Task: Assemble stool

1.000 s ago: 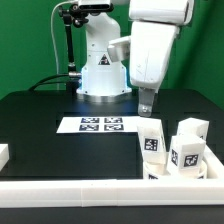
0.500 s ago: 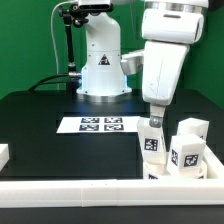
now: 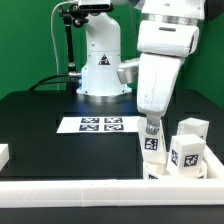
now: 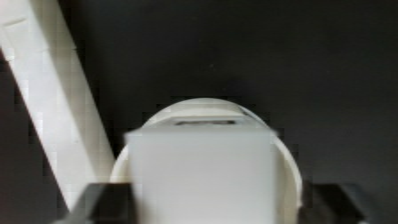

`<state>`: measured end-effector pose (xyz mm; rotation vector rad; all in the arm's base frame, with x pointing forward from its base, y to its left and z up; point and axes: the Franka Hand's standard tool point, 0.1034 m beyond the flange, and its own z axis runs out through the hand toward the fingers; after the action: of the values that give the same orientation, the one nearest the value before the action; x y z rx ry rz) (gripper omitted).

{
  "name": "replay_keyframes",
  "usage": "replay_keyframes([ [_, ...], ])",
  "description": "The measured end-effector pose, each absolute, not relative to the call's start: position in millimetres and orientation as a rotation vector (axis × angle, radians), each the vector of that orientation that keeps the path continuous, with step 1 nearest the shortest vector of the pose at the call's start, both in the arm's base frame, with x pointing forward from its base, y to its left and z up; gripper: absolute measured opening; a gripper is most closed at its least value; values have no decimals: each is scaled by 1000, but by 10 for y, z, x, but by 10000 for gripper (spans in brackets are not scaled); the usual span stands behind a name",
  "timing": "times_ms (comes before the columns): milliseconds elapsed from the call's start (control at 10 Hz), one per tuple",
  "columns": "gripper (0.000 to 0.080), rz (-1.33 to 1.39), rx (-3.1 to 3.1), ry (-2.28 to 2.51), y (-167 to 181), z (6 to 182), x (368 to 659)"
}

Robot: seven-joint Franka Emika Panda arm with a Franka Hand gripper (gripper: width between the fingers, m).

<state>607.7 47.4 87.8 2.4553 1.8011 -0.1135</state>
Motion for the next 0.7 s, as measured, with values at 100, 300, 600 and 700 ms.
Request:
replay_keyframes([
  [100, 334, -113, 2458, 1798, 460, 883, 6084],
  [300, 335, -112, 2498, 1740, 450, 878, 6078],
  [600, 335, -102, 2610, 1560, 445, 875, 6074],
  [700, 335, -103, 2680, 1438, 427, 872, 6069],
])
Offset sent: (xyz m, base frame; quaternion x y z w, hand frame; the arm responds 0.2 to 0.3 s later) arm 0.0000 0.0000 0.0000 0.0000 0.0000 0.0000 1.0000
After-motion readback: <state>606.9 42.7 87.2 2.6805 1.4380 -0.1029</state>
